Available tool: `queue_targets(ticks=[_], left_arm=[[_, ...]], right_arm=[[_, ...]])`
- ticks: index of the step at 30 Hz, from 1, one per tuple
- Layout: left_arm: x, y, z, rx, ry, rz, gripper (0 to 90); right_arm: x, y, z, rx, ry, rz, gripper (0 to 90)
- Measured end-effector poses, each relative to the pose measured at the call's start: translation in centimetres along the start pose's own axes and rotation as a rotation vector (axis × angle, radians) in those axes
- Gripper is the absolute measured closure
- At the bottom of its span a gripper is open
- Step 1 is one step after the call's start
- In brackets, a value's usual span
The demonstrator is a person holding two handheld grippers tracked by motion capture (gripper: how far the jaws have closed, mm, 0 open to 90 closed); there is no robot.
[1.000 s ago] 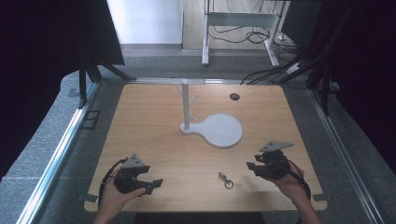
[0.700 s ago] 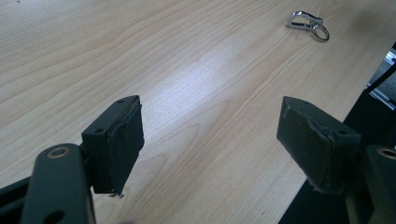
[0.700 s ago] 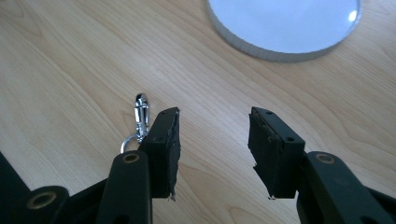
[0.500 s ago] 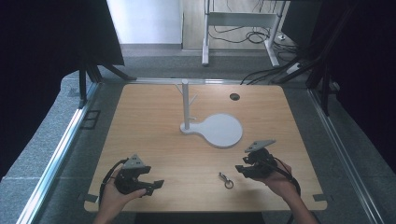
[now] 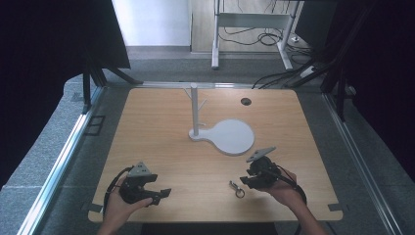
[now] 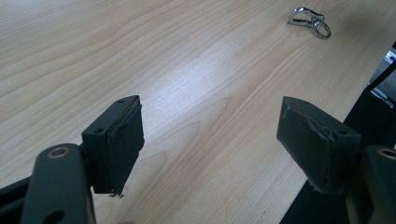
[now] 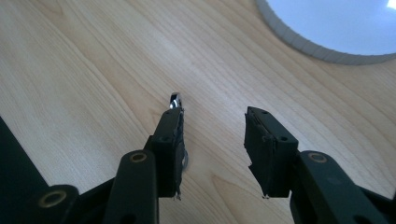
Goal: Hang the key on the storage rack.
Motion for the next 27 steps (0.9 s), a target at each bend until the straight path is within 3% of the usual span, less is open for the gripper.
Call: queue_targets(ticks=[27], left_arm=[[0.1, 0.6, 0.2, 0.008, 0.006, -0.02, 23.3]], right_arm=[[0.0, 3.0, -2.8, -0.021, -0.069, -0.062, 58.0]])
Point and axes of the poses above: each handheld gripper's, and its own axes: y roughly forward along the jaws, x roughly out of its underside, z roughly to its right, the point moved 6 cm from there along y, roughly forward along the jaws, and after that the axes turned 12 degrees about x, right-handed, at the moved point
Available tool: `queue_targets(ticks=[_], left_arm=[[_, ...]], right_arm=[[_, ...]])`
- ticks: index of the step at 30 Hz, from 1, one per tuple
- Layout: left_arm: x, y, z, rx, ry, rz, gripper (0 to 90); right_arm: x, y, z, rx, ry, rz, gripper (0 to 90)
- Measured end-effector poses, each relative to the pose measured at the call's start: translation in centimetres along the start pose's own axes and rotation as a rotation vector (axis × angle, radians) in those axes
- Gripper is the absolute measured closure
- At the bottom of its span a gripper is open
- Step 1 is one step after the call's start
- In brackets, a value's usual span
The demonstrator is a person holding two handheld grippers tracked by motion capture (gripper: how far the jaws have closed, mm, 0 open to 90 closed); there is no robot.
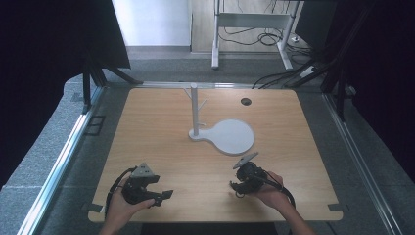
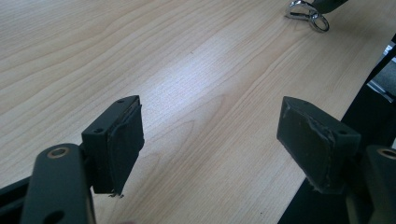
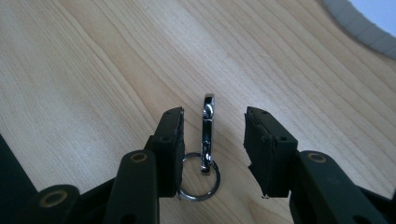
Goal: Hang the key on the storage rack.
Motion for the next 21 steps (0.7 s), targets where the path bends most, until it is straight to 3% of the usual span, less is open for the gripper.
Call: queue_targets(ticks=[21], left_arm=[[0.0, 0.1, 0.0, 0.003, 0.001, -0.007, 23.3]], right_arm=[[0.6, 1.6, -0.2, 0.011, 0.001, -0.126, 70.1]])
Point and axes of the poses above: each handheld gripper's, and its own axes: y roughly forward along the jaws, x roughly out of its underside, z roughly to its right, the point moved 6 cm from there along y, roughly forward along the jaws, and after that the axes turned 12 degrees about x, right-handed, at the moved point
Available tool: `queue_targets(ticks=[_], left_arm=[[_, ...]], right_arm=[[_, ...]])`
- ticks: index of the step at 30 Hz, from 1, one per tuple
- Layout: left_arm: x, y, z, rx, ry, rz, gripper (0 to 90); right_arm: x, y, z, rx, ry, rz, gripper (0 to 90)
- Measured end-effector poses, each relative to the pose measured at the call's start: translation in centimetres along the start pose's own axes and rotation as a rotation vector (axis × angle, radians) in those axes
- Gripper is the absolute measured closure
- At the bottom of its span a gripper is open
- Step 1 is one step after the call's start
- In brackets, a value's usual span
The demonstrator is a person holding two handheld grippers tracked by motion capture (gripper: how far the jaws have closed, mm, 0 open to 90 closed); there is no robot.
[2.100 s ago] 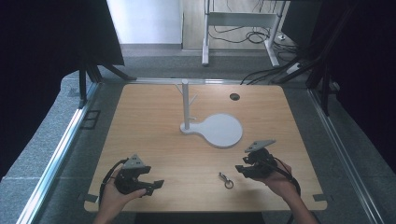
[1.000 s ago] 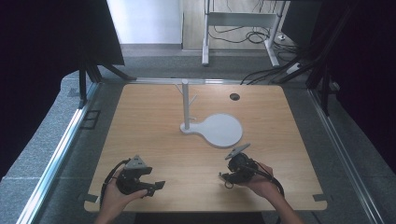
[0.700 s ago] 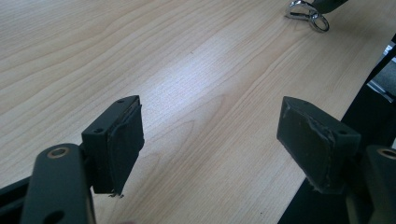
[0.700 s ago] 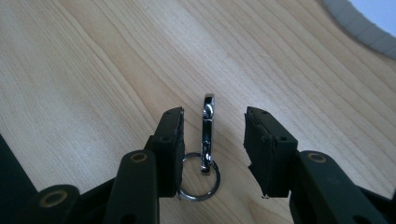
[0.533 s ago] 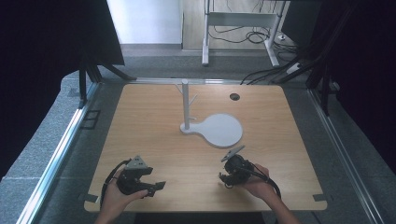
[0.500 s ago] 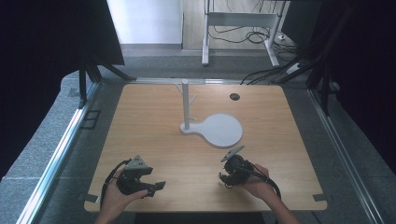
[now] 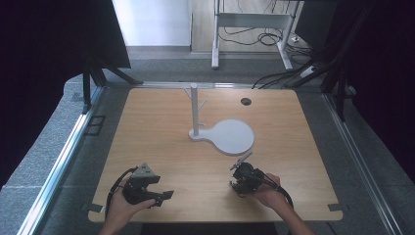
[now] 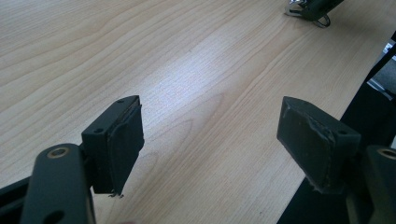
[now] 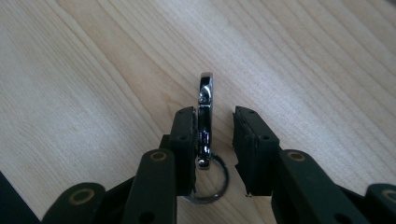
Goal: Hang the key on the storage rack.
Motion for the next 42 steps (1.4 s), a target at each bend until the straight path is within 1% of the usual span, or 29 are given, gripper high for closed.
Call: queue_targets(ticks=[4, 8, 10, 13, 19, 24, 27, 28, 32, 33, 38, 42], left_arm=[[0.0, 0.0, 0.0, 0.0, 0.0, 0.0, 23.3], [0.0, -0.1, 0.0, 0.0, 0.001, 0.0, 23.3], [0.0, -0.1, 0.0, -0.001, 0.001, 0.001, 23.3], [0.0, -0.1, 0.0, -0.001, 0.0, 0.003, 23.3], [0.0, -0.1, 0.0, -0.002, -0.001, 0.003, 23.3], [0.0, -0.2, 0.0, -0.001, 0.003, 0.003, 23.3], [0.0, -0.1, 0.0, -0.001, 0.001, 0.004, 23.4], [0.0, -0.1, 0.0, -0.002, -0.001, 0.003, 23.3], [0.0, 0.1, -0.1, -0.002, -0.003, -0.002, 23.3], [0.0, 0.1, -0.1, -0.001, -0.002, -0.004, 23.3], [0.0, -0.1, -0.1, -0.003, -0.003, 0.001, 23.3], [0.0, 0.0, -0.1, -0.003, -0.003, 0.0, 23.3]], right_arm=[[0.0, 0.0, -0.1, 0.005, -0.004, -0.013, 73.1], [0.1, 0.0, -0.1, 0.008, -0.004, -0.025, 80.2], [0.1, -0.1, -0.1, -0.001, -0.005, -0.032, 83.6], [0.0, -0.1, -0.1, -0.003, -0.011, -0.04, 84.3], [0.0, -0.1, -0.1, -0.002, -0.023, -0.039, 84.6], [-0.3, -0.7, 0.2, -0.01, -0.013, -0.019, 84.6], [-0.6, -1.2, 0.7, 0.0, 0.001, 0.014, 84.7], [-0.7, -1.4, 0.8, 0.006, 0.014, 0.026, 84.7], [-1.1, -2.0, 1.5, 0.003, 0.026, 0.064, 84.6], [-1.2, -2.1, 1.7, -0.003, 0.026, 0.071, 84.6], [-1.9, -2.4, 2.2, -0.008, 0.049, 0.095, 84.6], [-2.4, -2.6, 2.4, -0.002, 0.049, 0.11, 84.5]])
Point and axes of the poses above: each handheld gripper's, and its own axes: y roughly forward along the jaws, x roughly out of its underside, z roughly to its right, the point moved 6 cm from there along y, roughly forward along the jaws, and after that the axes turned 12 degrees about x, right-handed, at the moved point
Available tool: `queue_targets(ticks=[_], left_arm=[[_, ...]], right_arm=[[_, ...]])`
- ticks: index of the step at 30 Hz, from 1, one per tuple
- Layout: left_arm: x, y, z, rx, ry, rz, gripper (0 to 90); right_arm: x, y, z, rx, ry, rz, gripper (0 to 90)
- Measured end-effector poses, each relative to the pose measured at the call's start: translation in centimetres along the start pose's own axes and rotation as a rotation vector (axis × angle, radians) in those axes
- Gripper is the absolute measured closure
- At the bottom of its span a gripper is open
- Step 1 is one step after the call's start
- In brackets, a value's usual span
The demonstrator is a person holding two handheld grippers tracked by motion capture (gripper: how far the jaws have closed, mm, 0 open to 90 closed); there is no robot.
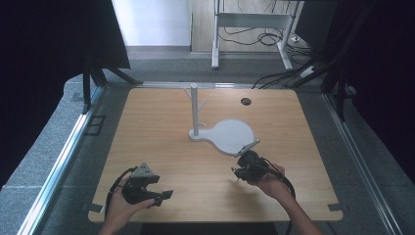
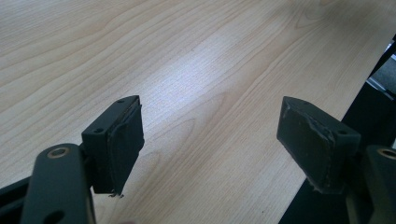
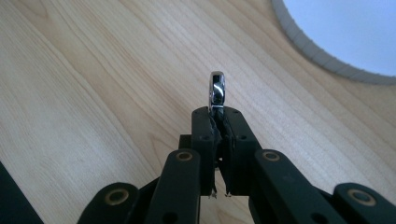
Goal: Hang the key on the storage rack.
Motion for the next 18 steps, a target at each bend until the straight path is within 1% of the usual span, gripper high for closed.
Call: queue_targets(ticks=[2, 10, 13, 18], left_arm=[[0.0, 0.0, 0.0, 0.0, 0.0, -0.001, 23.3], [0.0, 0.1, 0.0, 0.002, 0.002, -0.005, 23.3], [0.0, 0.1, 0.0, 0.003, 0.003, -0.005, 23.3], [0.0, 0.1, -0.1, 0.002, 0.002, -0.005, 23.4]], right_arm=[[-0.3, -0.1, 0.1, 0.001, -0.007, 0.007, 84.5], [-1.7, -0.5, 0.3, 0.003, -0.004, 0.037, 84.5], [-2.1, -0.3, 0.4, 0.006, -0.011, 0.031, 84.5], [-2.9, -0.3, 0.5, 0.009, -0.007, 0.04, 84.5]])
Point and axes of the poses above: each handheld gripper's, and its own axes: y roughly forward along the jaws, x roughly out of its underside, z roughly to its right, the point moved 6 cm from there along y, roughly forward along the jaws, and after that the axes turned 12 degrees about x, right-handed, at the moved point
